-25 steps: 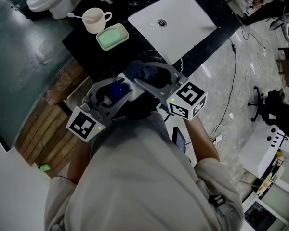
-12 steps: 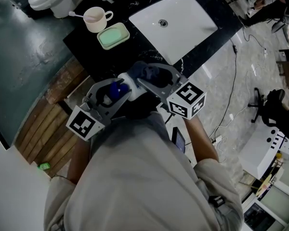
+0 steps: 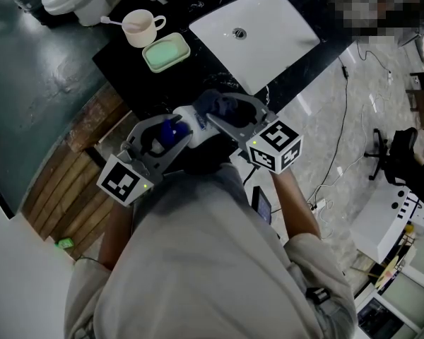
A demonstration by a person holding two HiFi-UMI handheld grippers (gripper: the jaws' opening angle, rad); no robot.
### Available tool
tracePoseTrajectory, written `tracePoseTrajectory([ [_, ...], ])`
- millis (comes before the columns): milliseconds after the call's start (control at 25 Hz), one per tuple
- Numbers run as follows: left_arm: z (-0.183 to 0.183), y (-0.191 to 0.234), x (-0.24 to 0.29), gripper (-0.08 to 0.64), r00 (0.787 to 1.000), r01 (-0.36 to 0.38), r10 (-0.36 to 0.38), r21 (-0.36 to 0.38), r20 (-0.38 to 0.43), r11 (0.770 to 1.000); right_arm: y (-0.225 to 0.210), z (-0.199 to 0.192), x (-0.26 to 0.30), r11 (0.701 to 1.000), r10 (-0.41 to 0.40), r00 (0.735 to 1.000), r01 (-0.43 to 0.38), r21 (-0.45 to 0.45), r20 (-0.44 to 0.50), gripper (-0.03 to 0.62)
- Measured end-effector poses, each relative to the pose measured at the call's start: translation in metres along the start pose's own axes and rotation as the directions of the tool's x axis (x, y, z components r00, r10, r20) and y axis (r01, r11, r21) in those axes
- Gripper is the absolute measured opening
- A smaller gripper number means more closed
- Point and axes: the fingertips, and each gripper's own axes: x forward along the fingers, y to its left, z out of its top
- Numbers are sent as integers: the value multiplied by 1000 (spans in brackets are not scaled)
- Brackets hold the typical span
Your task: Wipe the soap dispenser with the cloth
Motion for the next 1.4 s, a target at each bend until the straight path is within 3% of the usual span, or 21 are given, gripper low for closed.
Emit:
tracePoseTrajectory([
  [480, 2, 1, 1, 138, 1000, 3, -3, -2, -4, 1000, -17, -17, -4, 999, -41, 999, 42, 32, -27, 186],
  [1400, 7, -9, 9, 138, 999, 19, -17, 64, -32, 998, -40, -50, -19, 989, -116, 991, 122, 82, -69, 186],
])
